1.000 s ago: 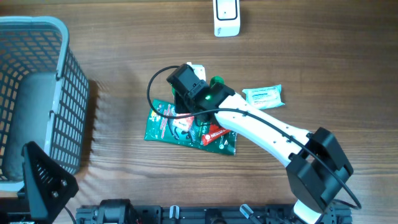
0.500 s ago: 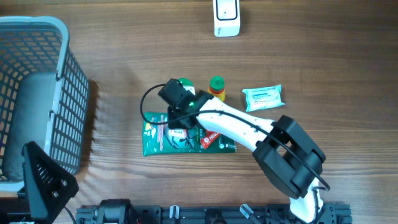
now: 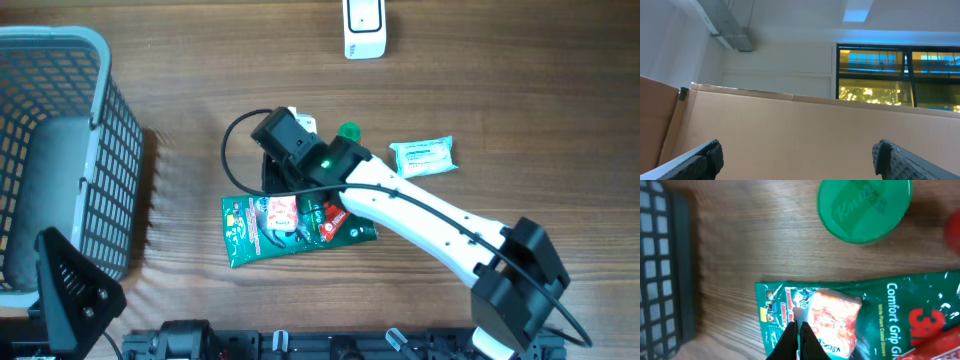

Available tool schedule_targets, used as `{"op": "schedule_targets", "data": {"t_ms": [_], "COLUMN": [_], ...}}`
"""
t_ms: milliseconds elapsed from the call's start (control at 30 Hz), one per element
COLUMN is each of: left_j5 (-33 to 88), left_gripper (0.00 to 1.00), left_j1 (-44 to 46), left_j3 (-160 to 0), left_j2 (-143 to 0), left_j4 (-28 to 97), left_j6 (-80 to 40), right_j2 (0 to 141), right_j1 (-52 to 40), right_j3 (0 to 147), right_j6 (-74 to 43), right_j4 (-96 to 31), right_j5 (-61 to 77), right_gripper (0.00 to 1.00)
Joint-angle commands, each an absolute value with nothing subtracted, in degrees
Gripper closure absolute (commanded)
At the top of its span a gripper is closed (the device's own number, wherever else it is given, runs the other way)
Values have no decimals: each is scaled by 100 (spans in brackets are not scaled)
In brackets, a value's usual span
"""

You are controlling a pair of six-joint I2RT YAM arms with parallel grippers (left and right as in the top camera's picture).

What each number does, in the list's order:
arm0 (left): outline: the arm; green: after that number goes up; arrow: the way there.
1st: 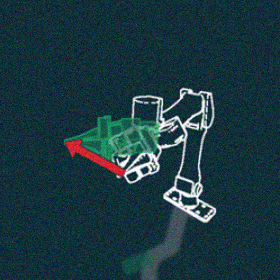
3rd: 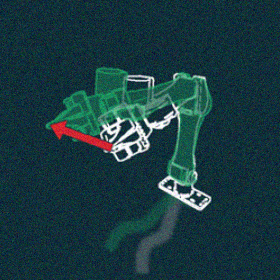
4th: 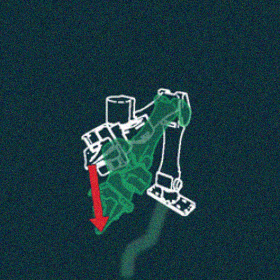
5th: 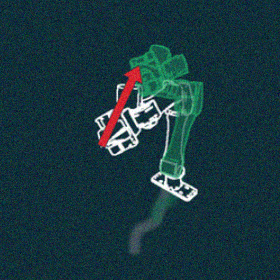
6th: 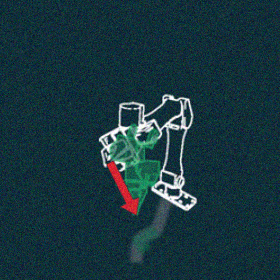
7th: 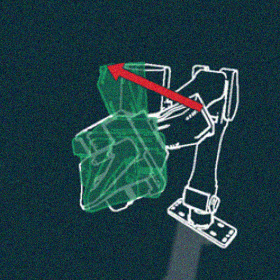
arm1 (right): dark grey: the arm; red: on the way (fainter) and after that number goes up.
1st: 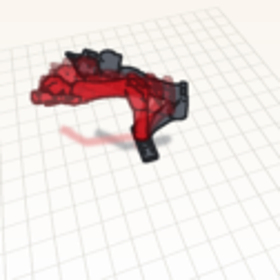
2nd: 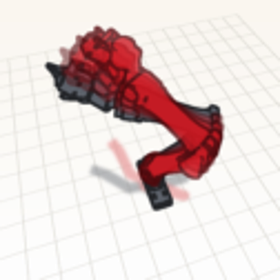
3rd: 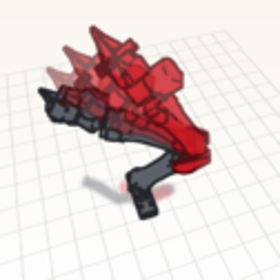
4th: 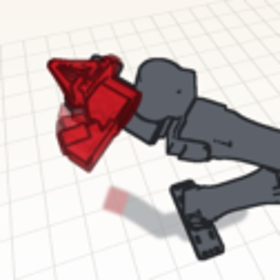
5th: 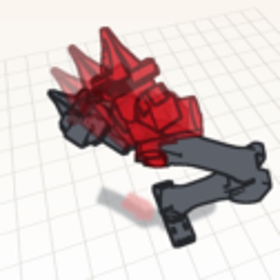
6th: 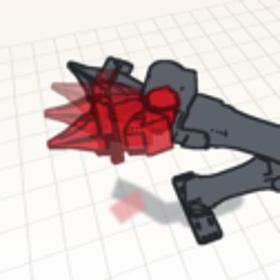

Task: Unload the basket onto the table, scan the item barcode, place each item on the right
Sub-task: 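Reach right gripper to the glove pack and grasp the Kleenex pack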

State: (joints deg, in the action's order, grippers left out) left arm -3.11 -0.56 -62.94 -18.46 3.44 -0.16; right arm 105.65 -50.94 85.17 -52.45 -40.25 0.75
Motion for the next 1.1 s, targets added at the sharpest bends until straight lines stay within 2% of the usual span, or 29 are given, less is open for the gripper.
{"op": "schedule_targets", "data": {"t_ms": [0, 267, 433, 467, 533, 567, 700, 733, 833, 900, 967, 1000, 1033, 1067], "left_j5": [-239, -239, -239, -239, -239, -239, -239, -239, -237, -237, -237, -237, -237, -237], "left_gripper": [0, 0, 0, 0, 0, 0, 0, 0, 0, 0, 0, 0, 0, 0], "left_j1": [-104, -104, -104, -104, -104, -104, -104, -104, -104, -104, -104, -104, -104, -104], "left_j3": [-6257, -6257, -6257, -6257, -6257, -6257, -6257, -6257, -6257, -6257, -6257, -6257, -6257, -6257], "left_j2": [-1835, -1835, -1835, -1835, -1835, -1835, -1835, -1835, -1835, -1835, -1835, -1835, -1835, -1835], "left_j4": [344, 340, 342, 342, 342, 342, 342, 342, 342, 344, 342, 342, 342, 344], "left_j6": [-71, -71, -71, -71, -71, -71, -71, -71, -71, -71, -71, -71, -71, -71], "right_j2": [11006, 11732, 10897, 10648, 10167, 10053, 10088, 10143, 10280, 10296, 10291, 10291, 10291, 10291], "right_j1": [-5142, -5109, -4803, -4768, -4812, -4847, -4978, -4987, -5024, -5052, -5057, -5057, -5057, -5057], "right_j3": [7872, 7675, 8005, 8005, 8005, 8005, 7898, 7806, 7570, 7575, 7579, 7579, 7579, 7577], "right_j6": [-5892, -5961, -5863, -5874, -5972, -6110, -6921, -6938, -6584, -5583, -4353, -3876, -3079, -2679], "right_j4": [-3837, -3457, -3916, -4001, -4158, -4268, -5118, -5120, -4845, -4394, -4016, -3955, -3942, -3933], "right_j5": [-60, 482, 650, 633, 565, 493, -360, -287, 45, 207, 386, 403, 336, 285], "right_gripper": [95, 95, 95, 94, 84, 83, 83, 86, 87, 70, 43, 35, 20, 11]}}
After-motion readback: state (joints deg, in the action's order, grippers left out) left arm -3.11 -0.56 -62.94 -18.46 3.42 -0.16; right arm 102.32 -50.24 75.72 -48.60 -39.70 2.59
